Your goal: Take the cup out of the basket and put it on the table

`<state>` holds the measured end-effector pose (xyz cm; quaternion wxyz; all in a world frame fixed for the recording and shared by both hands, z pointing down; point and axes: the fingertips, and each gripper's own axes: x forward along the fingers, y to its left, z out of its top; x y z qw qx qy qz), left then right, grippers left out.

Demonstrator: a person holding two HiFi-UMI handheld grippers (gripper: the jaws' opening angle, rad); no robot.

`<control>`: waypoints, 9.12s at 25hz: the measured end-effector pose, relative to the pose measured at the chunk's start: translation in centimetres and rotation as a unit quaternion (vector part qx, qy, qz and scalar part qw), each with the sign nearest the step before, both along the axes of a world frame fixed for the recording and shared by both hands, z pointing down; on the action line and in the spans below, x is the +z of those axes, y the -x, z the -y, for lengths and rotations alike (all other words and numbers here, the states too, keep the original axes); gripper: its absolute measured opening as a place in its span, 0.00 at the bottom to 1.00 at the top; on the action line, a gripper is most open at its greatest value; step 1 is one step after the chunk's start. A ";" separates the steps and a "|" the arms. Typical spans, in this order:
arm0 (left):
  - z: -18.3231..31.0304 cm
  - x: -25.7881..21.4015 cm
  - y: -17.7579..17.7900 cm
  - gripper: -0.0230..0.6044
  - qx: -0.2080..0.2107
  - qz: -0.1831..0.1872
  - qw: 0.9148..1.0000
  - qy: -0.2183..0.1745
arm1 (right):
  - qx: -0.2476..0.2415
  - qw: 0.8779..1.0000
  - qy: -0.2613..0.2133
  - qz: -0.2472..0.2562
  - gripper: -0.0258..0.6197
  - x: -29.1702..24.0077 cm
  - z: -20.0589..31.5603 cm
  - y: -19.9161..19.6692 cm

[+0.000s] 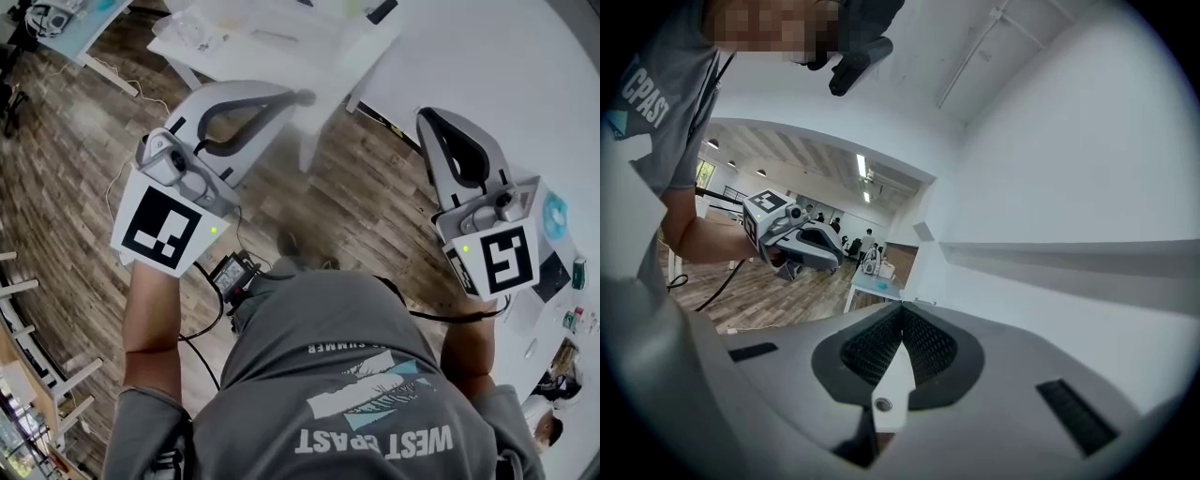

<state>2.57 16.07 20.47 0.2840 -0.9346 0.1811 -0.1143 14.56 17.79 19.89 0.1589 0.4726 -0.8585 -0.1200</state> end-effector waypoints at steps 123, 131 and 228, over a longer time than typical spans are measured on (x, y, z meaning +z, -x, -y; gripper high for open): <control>46.8 5.8 0.0 0.05 -0.093 -0.049 0.989 0.103 | 0.113 0.859 0.462 -0.188 0.23 32.3 66.4 -12.6; 47.7 6.1 2.0 0.05 -0.105 -0.050 0.987 0.108 | 0.141 0.798 0.543 -0.219 0.23 38.1 65.7 -15.3; 29.6 3.8 12.0 0.05 -0.127 -0.011 0.991 0.033 | -0.122 0.980 0.092 -0.125 0.08 4.6 36.1 15.1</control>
